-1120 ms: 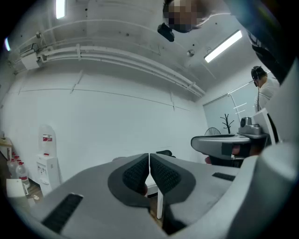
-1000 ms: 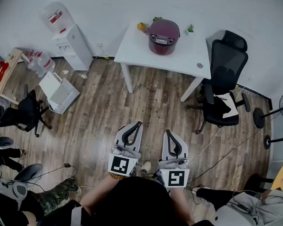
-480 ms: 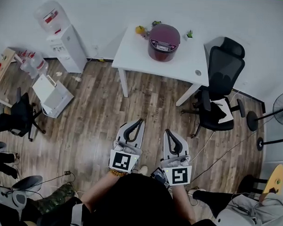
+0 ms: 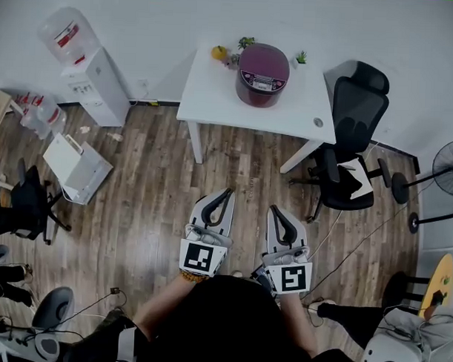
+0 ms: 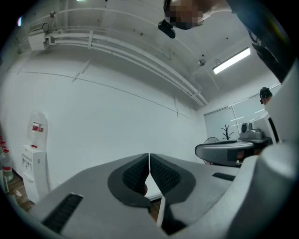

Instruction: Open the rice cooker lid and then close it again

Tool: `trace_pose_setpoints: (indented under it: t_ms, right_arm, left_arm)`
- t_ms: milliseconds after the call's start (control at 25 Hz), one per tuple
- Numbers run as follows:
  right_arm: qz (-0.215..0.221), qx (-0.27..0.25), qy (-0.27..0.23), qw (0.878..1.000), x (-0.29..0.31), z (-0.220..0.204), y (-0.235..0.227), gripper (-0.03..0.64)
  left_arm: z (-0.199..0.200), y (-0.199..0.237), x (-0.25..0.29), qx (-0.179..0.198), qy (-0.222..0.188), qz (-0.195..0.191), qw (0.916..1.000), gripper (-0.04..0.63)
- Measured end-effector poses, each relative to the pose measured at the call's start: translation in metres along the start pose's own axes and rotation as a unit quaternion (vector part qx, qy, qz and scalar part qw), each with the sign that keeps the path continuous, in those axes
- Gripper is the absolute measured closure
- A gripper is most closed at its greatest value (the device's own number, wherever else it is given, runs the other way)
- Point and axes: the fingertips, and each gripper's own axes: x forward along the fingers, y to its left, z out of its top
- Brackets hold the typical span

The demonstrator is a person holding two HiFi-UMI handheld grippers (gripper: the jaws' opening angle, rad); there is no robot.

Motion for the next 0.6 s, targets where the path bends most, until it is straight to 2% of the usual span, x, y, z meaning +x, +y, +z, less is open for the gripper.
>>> trace_pose_setpoints:
  t_ms: [280,600]
  right_arm:
    - [-0.027,-0.003,0.015,1.0,0.034,-0.009,0.003,0.588]
    - [-0.03,0.01,0.013,0.999,0.068,-0.025,-0.018,0.588]
  left_arm:
    - [-0.009,0.029,0.019,0.005,0.004,-0.028,0.9996,0.565]
    - [-0.022,0.042,0.055,-0.003,0.022,-0.03,0.9993,0.565]
